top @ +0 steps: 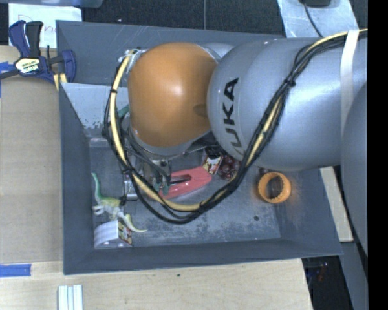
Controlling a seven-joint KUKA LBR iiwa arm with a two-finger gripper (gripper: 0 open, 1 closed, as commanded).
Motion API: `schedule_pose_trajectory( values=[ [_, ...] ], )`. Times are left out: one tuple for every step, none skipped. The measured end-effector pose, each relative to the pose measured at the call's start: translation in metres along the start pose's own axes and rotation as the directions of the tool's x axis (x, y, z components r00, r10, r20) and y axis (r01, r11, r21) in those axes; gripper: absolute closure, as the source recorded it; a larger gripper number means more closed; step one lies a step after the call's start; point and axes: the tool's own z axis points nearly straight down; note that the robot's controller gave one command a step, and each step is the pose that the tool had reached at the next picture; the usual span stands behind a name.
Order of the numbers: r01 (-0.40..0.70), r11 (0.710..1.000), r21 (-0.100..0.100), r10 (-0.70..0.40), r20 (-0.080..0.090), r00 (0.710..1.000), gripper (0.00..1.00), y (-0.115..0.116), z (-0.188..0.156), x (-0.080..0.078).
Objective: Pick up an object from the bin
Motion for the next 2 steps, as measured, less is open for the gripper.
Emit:
schedule_pose_trajectory(
  values=[
    [-0.004,1.0,-0.003,0.005,0.008,1.0,0.0,-0.001,-0.005,-0.002],
    [-0.018,1.0,-0.004,0.018,0.011,1.0,0.0,0.004,0.104,-0.029]
  ],
)
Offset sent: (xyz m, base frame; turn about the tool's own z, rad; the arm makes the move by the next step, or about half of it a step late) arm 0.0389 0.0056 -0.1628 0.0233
